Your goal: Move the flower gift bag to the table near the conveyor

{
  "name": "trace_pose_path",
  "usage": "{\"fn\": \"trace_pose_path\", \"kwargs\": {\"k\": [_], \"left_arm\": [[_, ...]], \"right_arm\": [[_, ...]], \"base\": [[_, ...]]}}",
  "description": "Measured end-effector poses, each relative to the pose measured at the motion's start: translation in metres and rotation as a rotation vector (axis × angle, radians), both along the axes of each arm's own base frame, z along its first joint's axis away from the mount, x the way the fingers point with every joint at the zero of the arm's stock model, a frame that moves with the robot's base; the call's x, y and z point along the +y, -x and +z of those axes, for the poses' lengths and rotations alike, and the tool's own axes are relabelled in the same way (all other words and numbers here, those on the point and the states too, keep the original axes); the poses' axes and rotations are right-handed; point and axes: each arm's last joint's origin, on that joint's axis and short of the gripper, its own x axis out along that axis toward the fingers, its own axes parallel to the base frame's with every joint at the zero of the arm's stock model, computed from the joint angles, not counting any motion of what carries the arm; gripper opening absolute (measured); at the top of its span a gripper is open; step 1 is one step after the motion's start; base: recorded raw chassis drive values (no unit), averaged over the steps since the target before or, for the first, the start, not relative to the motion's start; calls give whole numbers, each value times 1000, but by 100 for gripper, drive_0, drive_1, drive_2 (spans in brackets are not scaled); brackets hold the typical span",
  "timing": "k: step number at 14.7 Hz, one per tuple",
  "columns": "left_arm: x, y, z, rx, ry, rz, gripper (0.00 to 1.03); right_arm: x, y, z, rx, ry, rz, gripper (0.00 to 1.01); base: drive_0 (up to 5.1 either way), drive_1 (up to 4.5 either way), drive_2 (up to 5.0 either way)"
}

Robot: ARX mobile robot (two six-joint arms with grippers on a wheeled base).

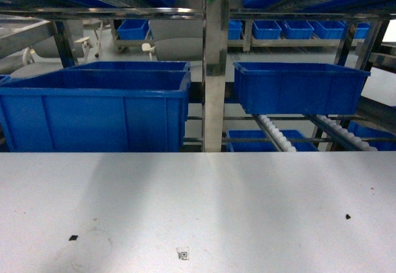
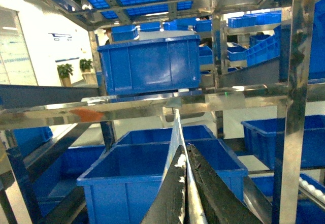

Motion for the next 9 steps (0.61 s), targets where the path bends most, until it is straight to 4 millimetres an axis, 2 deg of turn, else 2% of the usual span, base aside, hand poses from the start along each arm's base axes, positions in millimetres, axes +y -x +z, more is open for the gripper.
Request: {"fn": "trace_pose_path", "kwargs": {"k": [9], "left_arm": [[-1, 0, 1, -5, -2, -14, 2]], "right_arm": [[-1, 0, 0, -1, -2, -3, 3]], "base": [[-485, 251, 251]]}}
